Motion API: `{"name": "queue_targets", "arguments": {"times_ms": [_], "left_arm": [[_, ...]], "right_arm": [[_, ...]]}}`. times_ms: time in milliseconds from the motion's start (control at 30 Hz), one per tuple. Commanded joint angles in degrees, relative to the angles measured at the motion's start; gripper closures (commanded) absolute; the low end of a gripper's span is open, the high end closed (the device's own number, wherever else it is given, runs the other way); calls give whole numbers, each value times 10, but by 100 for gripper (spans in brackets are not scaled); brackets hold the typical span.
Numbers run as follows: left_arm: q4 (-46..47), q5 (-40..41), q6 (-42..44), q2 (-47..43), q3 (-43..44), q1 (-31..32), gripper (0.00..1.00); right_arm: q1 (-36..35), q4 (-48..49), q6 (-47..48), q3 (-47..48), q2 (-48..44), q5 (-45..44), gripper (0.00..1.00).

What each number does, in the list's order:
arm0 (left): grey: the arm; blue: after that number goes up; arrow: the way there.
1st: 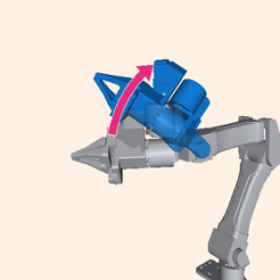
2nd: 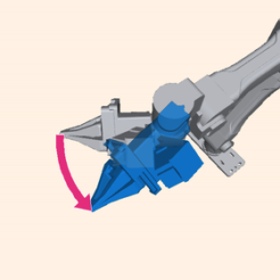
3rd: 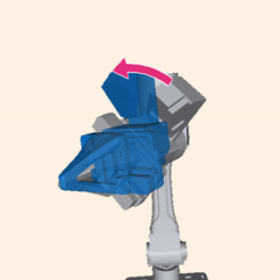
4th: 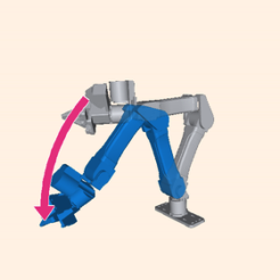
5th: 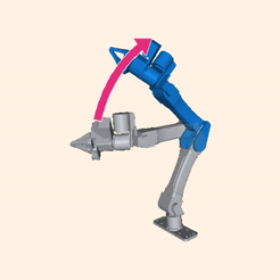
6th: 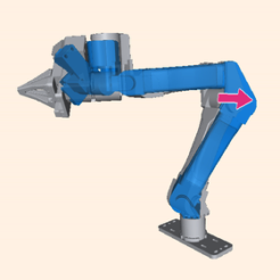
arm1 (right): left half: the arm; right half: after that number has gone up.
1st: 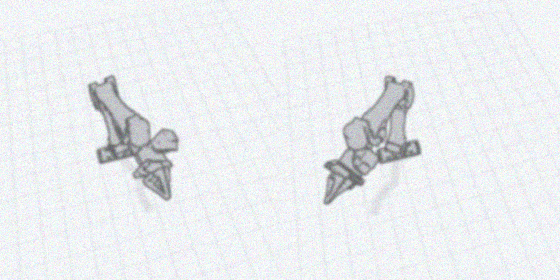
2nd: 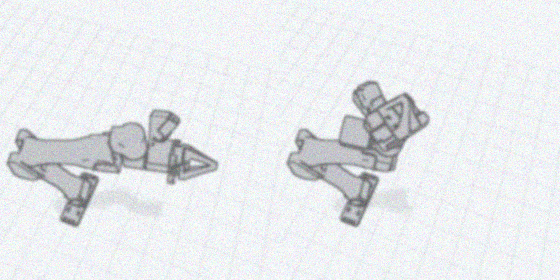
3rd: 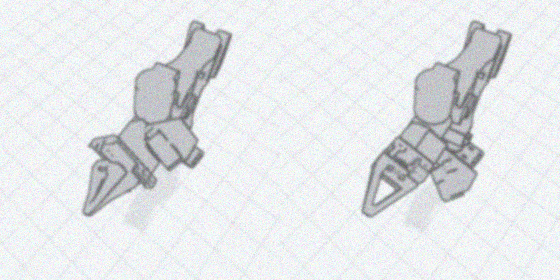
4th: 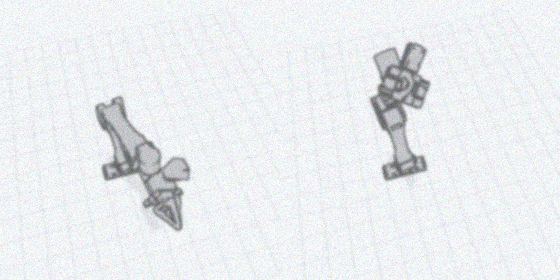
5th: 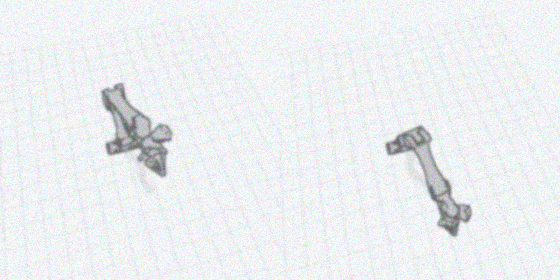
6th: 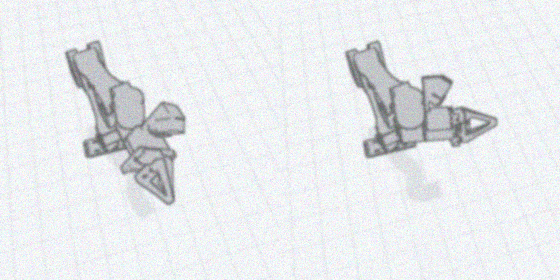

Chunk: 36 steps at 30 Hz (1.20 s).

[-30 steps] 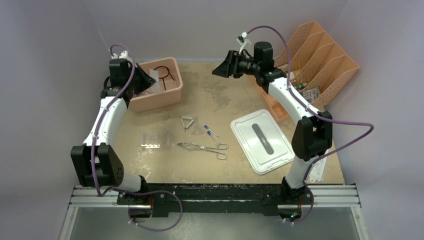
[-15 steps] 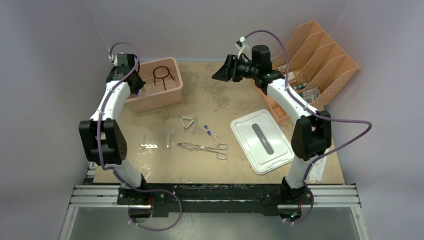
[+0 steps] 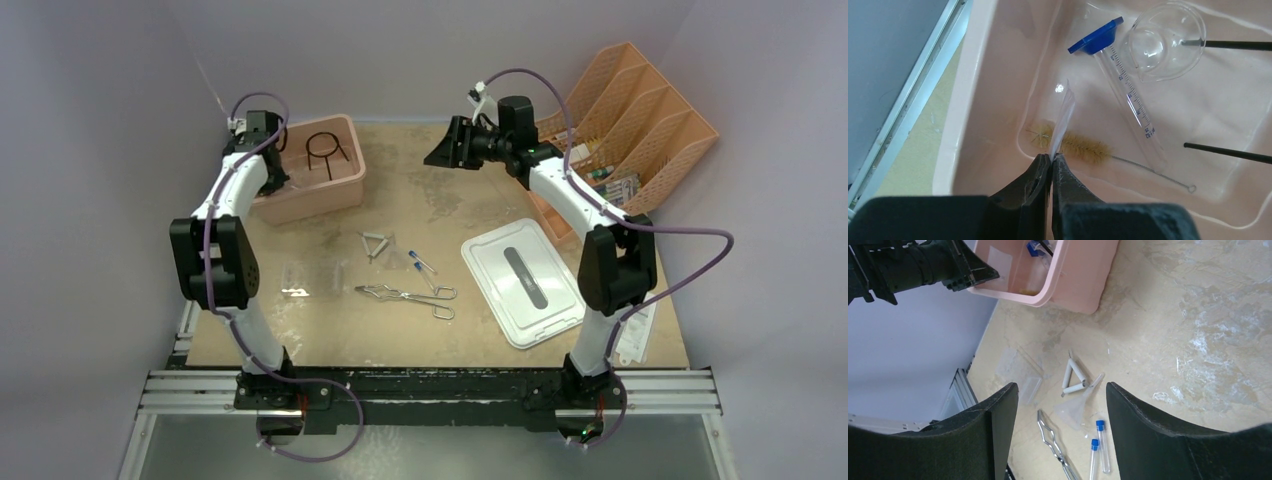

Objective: Organize the chemistry lab equipment

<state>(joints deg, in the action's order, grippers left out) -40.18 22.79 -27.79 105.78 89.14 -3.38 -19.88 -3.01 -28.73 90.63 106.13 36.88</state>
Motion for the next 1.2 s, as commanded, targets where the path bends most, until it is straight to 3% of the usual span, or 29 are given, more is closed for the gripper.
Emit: {"name": "queue_targets", "arguments": {"times_ms": [0,133,333,500,633,733,900,1167], "left_arm": [[2,9,25,8,15,-7,96],[-10,41,27,10,37,-9,94],[-30,43,28,-12,75,-8,71],[-20,-48,29,-49,82,-5,56],[14,-185,47,-89,73,7,50],[40,-246,73,-123,57,43,46],[144,-274,102,-202,-27,151,30],[222,-331,69,-259,-126,200,20]], "right_arm": [[-1,4,13,9,-6,-12,33],[-1,-1,17,10,-7,-17,33],[-1,-4,18,10,-8,-18,33],[-2,-6,19,10,-10,-18,33],[-2,-7,18,7,-12,-21,33],[-2,-6,18,1,-16,-26,33],[-2,-6,18,-13,-24,-44,33],[-2,-7,-11,-56,-48,-95,33]]}}
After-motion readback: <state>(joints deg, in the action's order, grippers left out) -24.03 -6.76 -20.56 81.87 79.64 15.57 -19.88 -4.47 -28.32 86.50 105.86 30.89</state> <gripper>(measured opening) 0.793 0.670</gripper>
